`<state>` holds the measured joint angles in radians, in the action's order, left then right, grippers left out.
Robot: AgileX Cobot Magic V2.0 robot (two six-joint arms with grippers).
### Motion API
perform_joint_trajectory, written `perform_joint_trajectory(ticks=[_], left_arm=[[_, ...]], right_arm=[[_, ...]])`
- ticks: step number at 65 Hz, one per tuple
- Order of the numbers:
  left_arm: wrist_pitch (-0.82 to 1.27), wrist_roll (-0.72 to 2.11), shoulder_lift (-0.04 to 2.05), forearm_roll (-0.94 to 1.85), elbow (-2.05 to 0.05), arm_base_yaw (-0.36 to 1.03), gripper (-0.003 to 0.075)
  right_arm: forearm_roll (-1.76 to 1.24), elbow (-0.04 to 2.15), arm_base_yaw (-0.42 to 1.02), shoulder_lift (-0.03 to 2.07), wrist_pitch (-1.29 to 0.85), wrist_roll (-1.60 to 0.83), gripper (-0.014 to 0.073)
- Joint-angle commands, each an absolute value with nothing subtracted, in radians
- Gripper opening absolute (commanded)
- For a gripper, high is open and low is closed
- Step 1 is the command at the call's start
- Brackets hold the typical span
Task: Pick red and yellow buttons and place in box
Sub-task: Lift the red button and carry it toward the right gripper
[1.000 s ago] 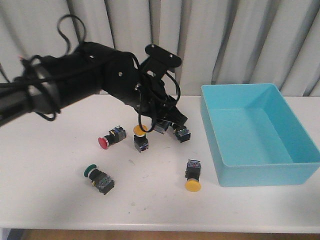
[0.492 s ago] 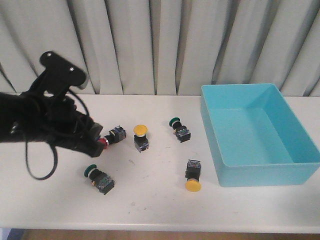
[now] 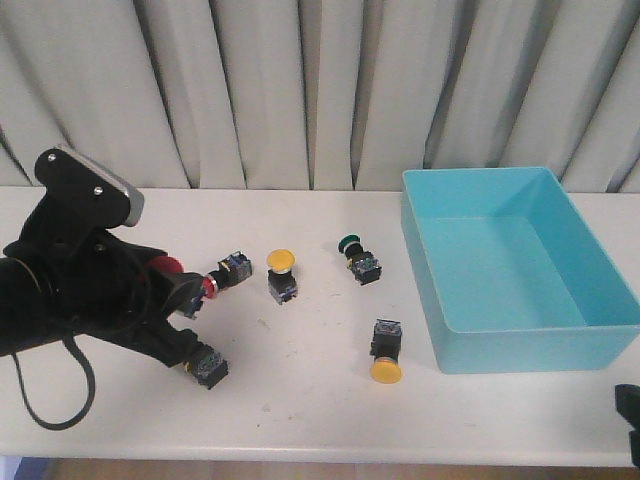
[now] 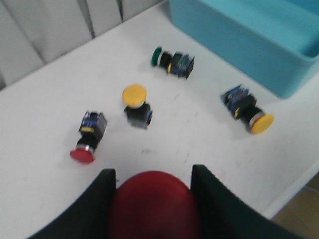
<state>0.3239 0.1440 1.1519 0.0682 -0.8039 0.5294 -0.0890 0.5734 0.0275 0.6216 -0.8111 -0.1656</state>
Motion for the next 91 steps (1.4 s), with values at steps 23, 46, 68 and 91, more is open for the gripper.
perform_joint_trajectory(ticks=[23,46,68,91], left_arm=[[0.547,0.486,1.149,0.431,-0.89,0.677,0.0152],[0.599,1.112,1.28,0.867,-0.968,0.677,0.0157],[0.744,1.657,1.328,1.291,-0.969,0.677,0.0157],[0.804,1.729,1.329,1.341,-0.969,0.677,0.0157]], right_arm=[[-0.705,0.724,0.025,0.975,-0.896,-0.936,0.0475],[-0.8,0.747,0.202,1.081,-0.912,-1.188,0.0475],[-0.797,0.75,0.408,1.16,-0.816,-1.358,0.0475],[-1.066,0.75,0.412,1.159,-0.866,-1.715,0.0475]])
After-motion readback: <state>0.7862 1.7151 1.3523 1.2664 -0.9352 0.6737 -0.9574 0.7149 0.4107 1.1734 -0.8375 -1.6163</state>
